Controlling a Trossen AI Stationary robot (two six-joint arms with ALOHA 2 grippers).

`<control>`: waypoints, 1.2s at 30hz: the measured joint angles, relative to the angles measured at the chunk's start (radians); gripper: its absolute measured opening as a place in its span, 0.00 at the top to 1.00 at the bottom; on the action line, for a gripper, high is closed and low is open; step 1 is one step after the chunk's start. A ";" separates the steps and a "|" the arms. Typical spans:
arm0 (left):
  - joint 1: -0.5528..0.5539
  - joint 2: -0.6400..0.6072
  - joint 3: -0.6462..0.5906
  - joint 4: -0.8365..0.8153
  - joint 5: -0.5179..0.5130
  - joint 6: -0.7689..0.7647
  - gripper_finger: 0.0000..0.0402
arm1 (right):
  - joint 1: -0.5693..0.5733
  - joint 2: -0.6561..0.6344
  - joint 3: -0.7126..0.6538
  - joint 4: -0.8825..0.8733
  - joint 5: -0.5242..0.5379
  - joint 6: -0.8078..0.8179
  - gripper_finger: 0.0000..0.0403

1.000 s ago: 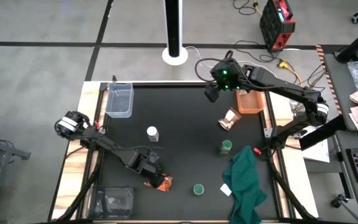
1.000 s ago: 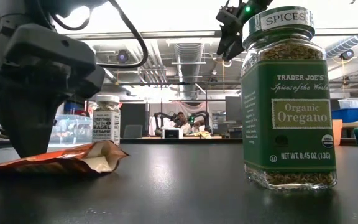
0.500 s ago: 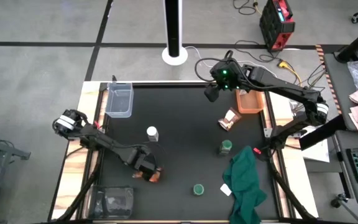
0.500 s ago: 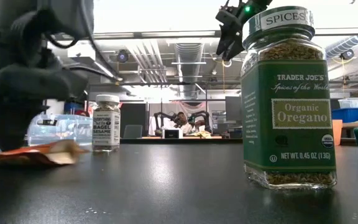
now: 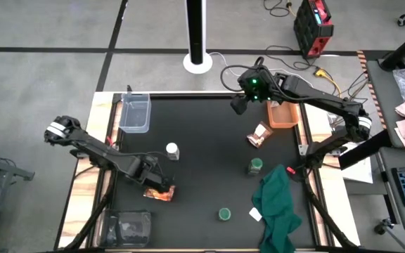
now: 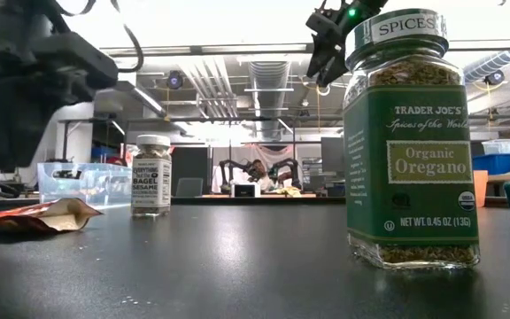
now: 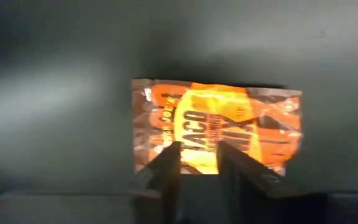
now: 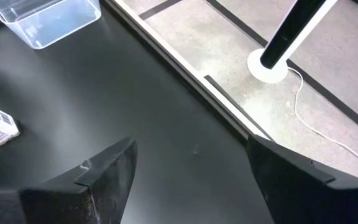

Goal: Sort spices by type
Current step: Put the bottom orange seasoning pack into the transparent bin

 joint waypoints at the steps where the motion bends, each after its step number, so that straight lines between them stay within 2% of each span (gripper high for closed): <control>1: 0.000 0.011 -0.003 0.011 0.010 -0.008 0.72 | 0.000 0.000 0.000 0.000 0.000 0.000 0.27; 8: 0.000 0.124 -0.005 0.025 0.019 0.002 0.44 | 0.000 0.000 0.000 0.000 0.000 0.017 0.27; 13: -0.001 0.181 -0.016 0.050 0.022 0.030 0.38 | 0.000 0.000 0.000 0.000 0.000 0.036 0.29; 16: -0.001 0.179 -0.052 0.113 0.026 0.033 0.40 | 0.000 0.000 0.000 0.000 0.000 0.036 0.29; 21: -0.005 0.153 -0.148 0.308 0.031 0.031 0.44 | 0.000 0.000 0.000 0.001 0.000 0.036 0.27; 26: -0.019 0.153 -0.154 0.289 0.014 0.040 0.53 | 0.000 0.000 0.000 0.000 0.000 0.041 0.28; 36: -0.034 0.153 -0.154 0.282 -0.032 0.066 0.79 | 0.000 0.013 0.000 0.000 0.000 0.042 0.30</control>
